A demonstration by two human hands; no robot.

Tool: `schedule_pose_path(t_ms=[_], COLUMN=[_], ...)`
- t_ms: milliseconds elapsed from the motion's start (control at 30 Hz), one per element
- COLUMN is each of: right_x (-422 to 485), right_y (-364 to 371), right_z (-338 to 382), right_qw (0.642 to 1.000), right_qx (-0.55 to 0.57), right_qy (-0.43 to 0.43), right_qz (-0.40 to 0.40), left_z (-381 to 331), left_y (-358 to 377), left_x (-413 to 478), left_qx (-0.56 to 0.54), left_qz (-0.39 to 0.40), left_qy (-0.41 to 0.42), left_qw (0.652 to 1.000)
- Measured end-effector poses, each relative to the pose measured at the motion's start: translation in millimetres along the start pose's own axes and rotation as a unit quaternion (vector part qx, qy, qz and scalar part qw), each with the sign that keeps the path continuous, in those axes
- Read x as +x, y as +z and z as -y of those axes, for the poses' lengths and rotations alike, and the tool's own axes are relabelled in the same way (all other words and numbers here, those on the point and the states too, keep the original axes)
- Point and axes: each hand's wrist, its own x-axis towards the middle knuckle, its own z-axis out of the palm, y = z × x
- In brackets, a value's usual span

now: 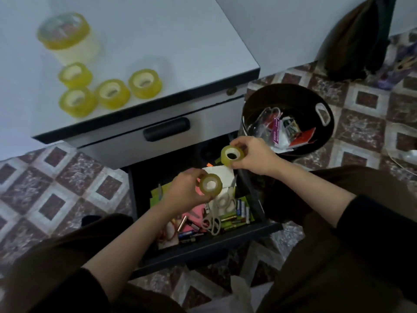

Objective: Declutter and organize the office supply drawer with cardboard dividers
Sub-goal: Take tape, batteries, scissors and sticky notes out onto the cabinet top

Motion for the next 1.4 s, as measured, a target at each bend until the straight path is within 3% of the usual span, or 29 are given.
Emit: schedule_pose_path(t_ms=[367,567,933,1400], right_x=[-12,28,93,117], right_y=[-39,-58,-70,-58], right_z=[116,163,174,150], right_qw=[0.98,0.971,0.98,0.985], right_qx=[0.072,0.053,0.011,-0.035], right_qy=[-0.167,-0.191,-0.153,-0.143], right_qz=[-0.077,-0.135,-0.126,-0.084], left_z=[-34,-39,-10,-4], left_y=[-159,-227,-268,-263], left_x=[-47,-26,41,95], left_qx=[0.019,0.012,0.031,0.029], left_qz=[-0.139,-0.255,-0.252,-0.209], left_qy=[0.092,0.066,0.015,-0.034], left_qw=[0.986,0.965,0.967,0.977])
